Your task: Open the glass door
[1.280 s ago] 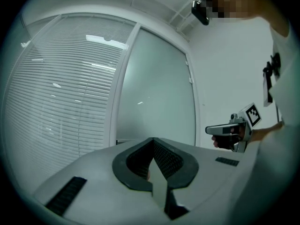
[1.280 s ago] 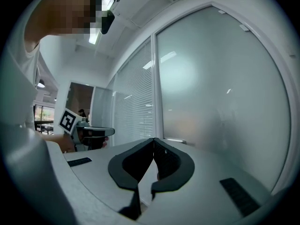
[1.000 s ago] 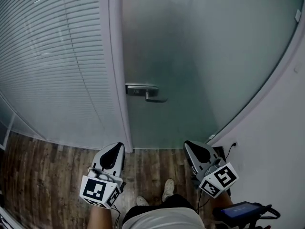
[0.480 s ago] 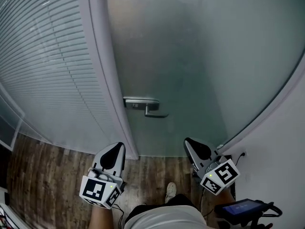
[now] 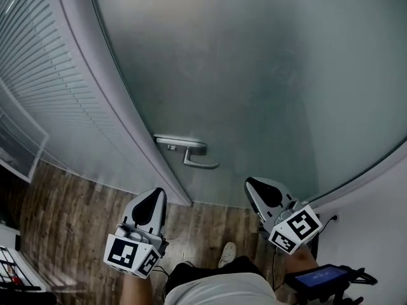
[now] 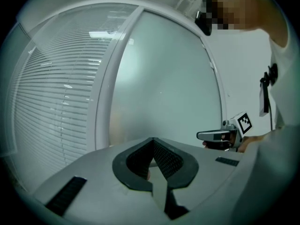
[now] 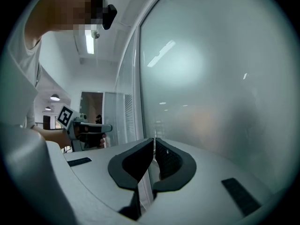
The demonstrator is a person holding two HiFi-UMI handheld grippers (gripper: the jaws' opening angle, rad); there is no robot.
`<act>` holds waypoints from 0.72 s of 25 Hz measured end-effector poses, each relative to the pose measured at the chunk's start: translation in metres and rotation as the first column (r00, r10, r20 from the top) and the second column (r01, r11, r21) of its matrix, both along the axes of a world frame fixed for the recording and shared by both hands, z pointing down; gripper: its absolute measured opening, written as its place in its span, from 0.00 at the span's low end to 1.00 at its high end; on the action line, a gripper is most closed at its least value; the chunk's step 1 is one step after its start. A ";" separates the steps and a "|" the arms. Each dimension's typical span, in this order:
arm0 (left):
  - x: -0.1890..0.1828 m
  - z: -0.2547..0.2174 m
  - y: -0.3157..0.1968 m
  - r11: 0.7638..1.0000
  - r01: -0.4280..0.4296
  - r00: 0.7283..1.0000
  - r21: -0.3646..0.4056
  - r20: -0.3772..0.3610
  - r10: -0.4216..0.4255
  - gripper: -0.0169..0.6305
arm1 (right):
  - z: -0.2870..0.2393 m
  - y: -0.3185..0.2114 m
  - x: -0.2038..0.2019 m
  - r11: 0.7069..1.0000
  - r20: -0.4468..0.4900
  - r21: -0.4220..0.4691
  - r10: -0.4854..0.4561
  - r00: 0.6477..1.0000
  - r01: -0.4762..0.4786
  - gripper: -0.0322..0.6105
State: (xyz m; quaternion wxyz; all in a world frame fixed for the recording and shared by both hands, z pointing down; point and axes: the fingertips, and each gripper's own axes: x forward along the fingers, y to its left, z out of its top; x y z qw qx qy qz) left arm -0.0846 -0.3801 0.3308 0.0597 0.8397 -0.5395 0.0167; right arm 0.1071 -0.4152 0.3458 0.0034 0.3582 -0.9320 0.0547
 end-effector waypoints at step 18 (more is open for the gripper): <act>-0.024 0.025 -0.031 0.997 -0.072 0.997 -0.038 -0.043 0.070 0.03 | 0.038 -0.028 -0.044 0.993 -0.234 -0.107 -0.074 0.969 0.050 0.21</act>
